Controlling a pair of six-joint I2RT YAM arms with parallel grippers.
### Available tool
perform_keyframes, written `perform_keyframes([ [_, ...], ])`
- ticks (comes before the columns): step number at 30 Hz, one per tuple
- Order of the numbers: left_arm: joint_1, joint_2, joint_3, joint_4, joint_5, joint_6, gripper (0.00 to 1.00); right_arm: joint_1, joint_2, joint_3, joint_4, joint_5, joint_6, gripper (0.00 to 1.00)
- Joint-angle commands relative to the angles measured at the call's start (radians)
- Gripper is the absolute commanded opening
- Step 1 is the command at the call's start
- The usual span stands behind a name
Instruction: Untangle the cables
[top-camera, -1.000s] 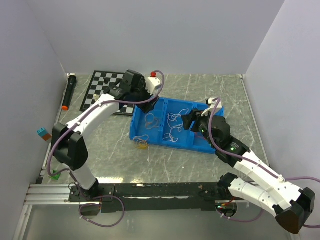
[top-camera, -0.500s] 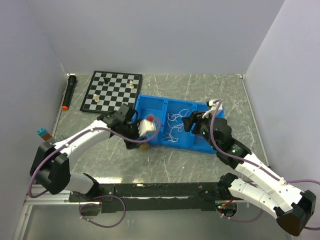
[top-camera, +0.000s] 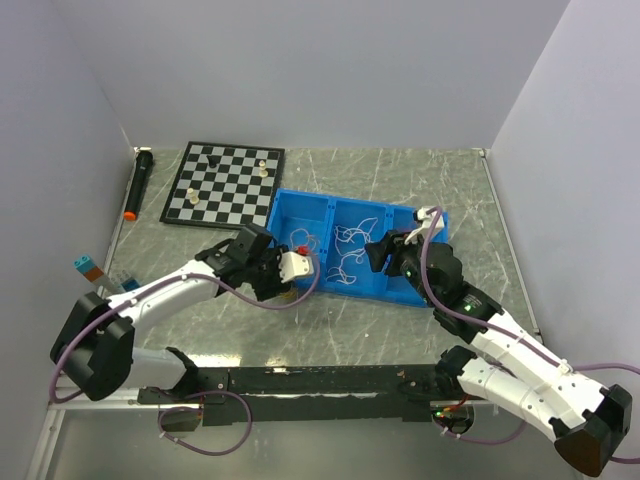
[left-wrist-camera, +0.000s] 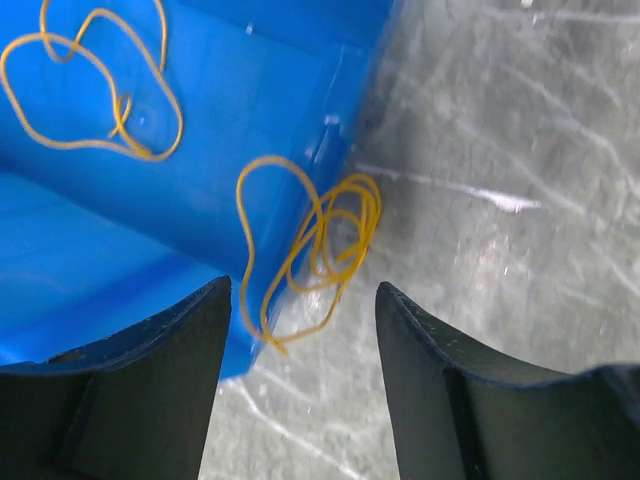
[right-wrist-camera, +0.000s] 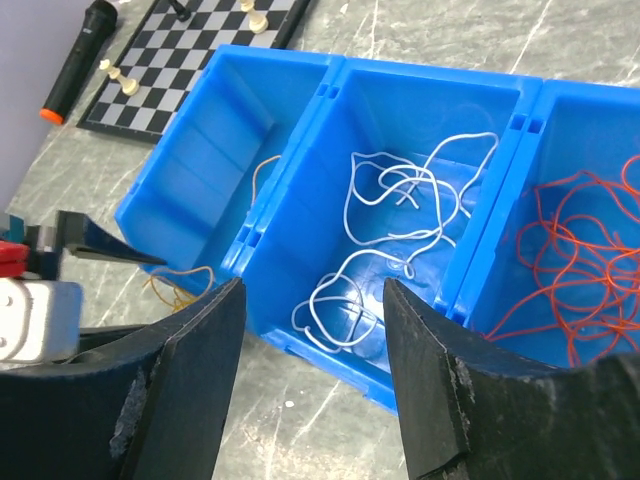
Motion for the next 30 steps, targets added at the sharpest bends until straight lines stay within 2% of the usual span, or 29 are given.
perform_keyframes([
  [1,-0.041,0.042,0.01,0.082,-0.002,-0.068,0.63,-0.005,-0.027,-0.004,0.025,0.0,0.015,0.64],
  [10,-0.095,0.095,-0.007,0.164,-0.086,-0.069,0.61,-0.005,-0.048,-0.032,0.032,-0.008,0.021,0.6],
  [13,-0.101,0.107,-0.013,0.163,-0.084,-0.051,0.53,-0.005,-0.054,-0.036,0.04,-0.008,0.022,0.59],
  [16,-0.106,0.107,-0.017,0.169,-0.087,-0.043,0.32,-0.005,-0.05,-0.035,0.039,-0.006,0.022,0.57],
  [19,-0.106,0.111,-0.008,0.168,-0.094,-0.048,0.06,-0.007,-0.053,-0.032,0.034,-0.006,0.021,0.55],
  [20,-0.106,0.11,-0.004,0.163,-0.095,-0.054,0.01,-0.005,-0.054,-0.033,0.032,-0.005,0.021,0.54],
  [25,-0.105,0.082,0.1,0.05,-0.055,-0.106,0.01,-0.005,-0.071,-0.032,0.029,-0.002,0.016,0.51],
  [30,-0.105,0.03,0.274,-0.11,0.026,-0.152,0.01,-0.007,-0.079,-0.044,0.032,-0.002,0.018,0.5],
])
